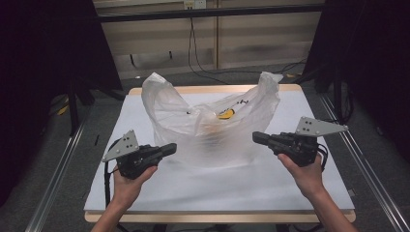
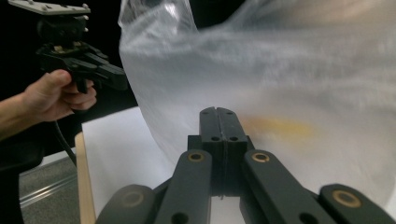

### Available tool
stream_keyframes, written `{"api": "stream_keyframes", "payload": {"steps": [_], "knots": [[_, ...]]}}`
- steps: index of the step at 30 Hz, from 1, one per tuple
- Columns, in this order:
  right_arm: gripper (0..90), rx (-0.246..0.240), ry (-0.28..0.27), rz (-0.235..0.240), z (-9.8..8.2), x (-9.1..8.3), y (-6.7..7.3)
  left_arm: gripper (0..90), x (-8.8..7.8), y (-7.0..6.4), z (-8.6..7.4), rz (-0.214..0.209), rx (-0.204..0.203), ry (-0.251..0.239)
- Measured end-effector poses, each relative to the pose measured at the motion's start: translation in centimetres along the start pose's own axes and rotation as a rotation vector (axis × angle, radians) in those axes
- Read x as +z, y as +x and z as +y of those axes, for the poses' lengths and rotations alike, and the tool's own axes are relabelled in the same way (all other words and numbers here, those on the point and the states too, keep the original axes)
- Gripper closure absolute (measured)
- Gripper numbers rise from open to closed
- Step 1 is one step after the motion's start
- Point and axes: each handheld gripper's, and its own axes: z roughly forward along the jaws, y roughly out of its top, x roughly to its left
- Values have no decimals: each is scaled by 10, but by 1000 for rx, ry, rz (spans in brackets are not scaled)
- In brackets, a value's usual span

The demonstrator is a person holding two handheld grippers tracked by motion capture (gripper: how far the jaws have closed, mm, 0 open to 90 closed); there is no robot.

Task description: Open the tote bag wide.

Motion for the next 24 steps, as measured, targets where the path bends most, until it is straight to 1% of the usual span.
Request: {"api": "stream_keyframes", "payload": {"steps": [1, 2, 3, 4, 5, 7, 8, 9, 10, 11, 12, 13, 15, 16, 18, 19, 20, 23, 24], "knots": [[900, -5, -4, 1, 4, 1, 0, 900, 0, 0, 3, 14, 3, -2], [900, -7, -10, 6, 8, 2, 1, 900, 1, 1, 6, -6, 7, -15], [900, -10, -18, 11, 12, 3, 0, 900, 2, 1, 8, -10, 1, -21], [900, -6, -25, 13, 16, 4, -1, 900, 1, 1, 11, -2, 9, -23], [900, -8, -30, 13, 19, 6, -1, 900, 2, 1, 12, -9, 10, -36], [900, -7, -39, 19, 24, 9, -2, 900, 2, 2, 18, -6, 8, -56], [900, 0, -46, 27, 27, 12, -2, 900, 2, 2, 20, -14, 7, -61], [900, -4, -49, 27, 28, 14, -2, 900, 2, 2, 24, -15, 10, -67], [900, -2, -52, 27, 31, 17, -1, 900, 2, 2, 27, -16, 17, -73], [900, 0, -54, 36, 33, 19, -1, 900, 2, 2, 29, -10, 14, -81], [900, -1, -54, 38, 36, 21, 0, 900, 1, 2, 33, -13, 31, -79], [900, -8, -52, 37, 39, 25, 0, 900, 1, 1, 36, -22, 33, -87], [900, -16, -47, 41, 45, 31, 0, 900, 2, 1, 41, -24, 35, -103], [900, -21, -42, 39, 47, 33, 0, 900, 2, 1, 44, -28, 33, -102], [900, -25, -40, 35, 52, 37, -1, 900, 4, 2, 47, -32, 44, -99], [900, -25, -41, 29, 54, 38, -2, 900, 5, 3, 48, -34, 31, -110], [900, -28, -39, 27, 56, 40, -3, 900, 5, 5, 50, -32, 36, -108], [900, -32, -32, 16, 61, 44, -4, 900, 8, 8, 57, -21, 31, -121], [900, -38, -27, 11, 63, 46, -5, 900, 8, 10, 59, -21, 34, -115]]}}
